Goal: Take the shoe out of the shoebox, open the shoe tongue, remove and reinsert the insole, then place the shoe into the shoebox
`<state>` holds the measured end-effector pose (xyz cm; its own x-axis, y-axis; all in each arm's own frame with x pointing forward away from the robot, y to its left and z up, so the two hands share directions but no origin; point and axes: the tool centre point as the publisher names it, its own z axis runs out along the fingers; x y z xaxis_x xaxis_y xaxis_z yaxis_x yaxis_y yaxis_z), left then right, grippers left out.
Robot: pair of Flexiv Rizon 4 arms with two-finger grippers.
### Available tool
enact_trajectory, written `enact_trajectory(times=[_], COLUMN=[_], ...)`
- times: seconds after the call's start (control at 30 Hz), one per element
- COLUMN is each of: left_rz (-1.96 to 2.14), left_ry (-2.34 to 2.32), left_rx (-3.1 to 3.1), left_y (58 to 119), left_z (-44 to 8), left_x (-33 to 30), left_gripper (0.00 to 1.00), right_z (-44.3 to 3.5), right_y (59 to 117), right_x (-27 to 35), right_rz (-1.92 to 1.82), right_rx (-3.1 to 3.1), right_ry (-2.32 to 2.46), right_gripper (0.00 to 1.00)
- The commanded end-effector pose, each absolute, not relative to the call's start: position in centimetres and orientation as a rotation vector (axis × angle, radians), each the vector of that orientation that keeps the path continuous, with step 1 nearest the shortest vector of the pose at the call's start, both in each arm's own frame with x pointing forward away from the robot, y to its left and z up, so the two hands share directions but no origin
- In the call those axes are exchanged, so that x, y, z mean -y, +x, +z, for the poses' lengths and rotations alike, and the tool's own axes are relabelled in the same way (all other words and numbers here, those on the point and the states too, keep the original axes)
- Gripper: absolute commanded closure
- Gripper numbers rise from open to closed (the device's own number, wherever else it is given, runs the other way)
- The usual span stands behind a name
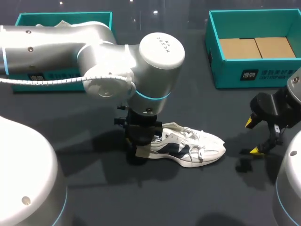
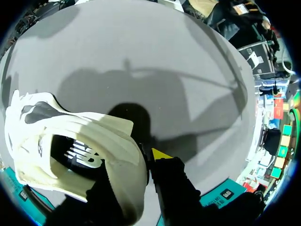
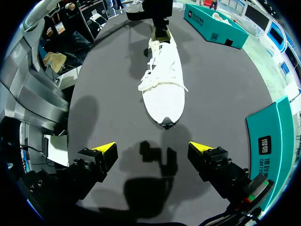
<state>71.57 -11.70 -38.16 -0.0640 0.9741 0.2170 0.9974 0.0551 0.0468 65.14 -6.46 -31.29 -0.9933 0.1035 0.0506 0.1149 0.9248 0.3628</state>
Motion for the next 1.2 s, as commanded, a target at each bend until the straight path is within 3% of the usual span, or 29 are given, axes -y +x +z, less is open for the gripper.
enact_trajectory(times=[0.03,0.37,0.43,0.6,0.7,1.03,1.2], left_rz=[-0.279,-0.281,-0.277,-0.260,-0.246,-0.090,0.188], left_ry=[-2.060,-2.078,-2.080,-2.078,-2.075,-2.094,-1.926], left_rx=[2.180,2.156,2.154,2.162,2.185,2.318,2.414], left_y=[71.7,71.7,71.7,71.6,71.6,70.8,70.3], left_z=[-38.8,-39.6,-39.7,-39.4,-38.6,-32.2,-29.7], left_x=[11.8,11.7,11.6,11.5,11.2,10.3,9.4], left_gripper=[1.00,1.00,0.74,0.36,0.00,0.00,0.00], right_z=[-31.3,-31.3,-31.3,-31.3,-31.3,-31.3,-31.3], right_y=[64.9,64.9,64.9,64.9,64.9,64.9,64.9], right_x=[6.5,6.5,6.5,6.5,6.5,6.5,6.5], right_rz=[-0.575,-0.575,-0.575,-0.575,-0.575,-0.575,-0.575], right_rx=[3.056,3.056,3.056,3.056,3.056,3.056,3.056], right_ry=[-0.174,-0.174,-0.174,-0.174,-0.174,-0.174,-0.174], right_gripper=[0.00,0.00,0.00,0.00,0.00,0.00,0.00])
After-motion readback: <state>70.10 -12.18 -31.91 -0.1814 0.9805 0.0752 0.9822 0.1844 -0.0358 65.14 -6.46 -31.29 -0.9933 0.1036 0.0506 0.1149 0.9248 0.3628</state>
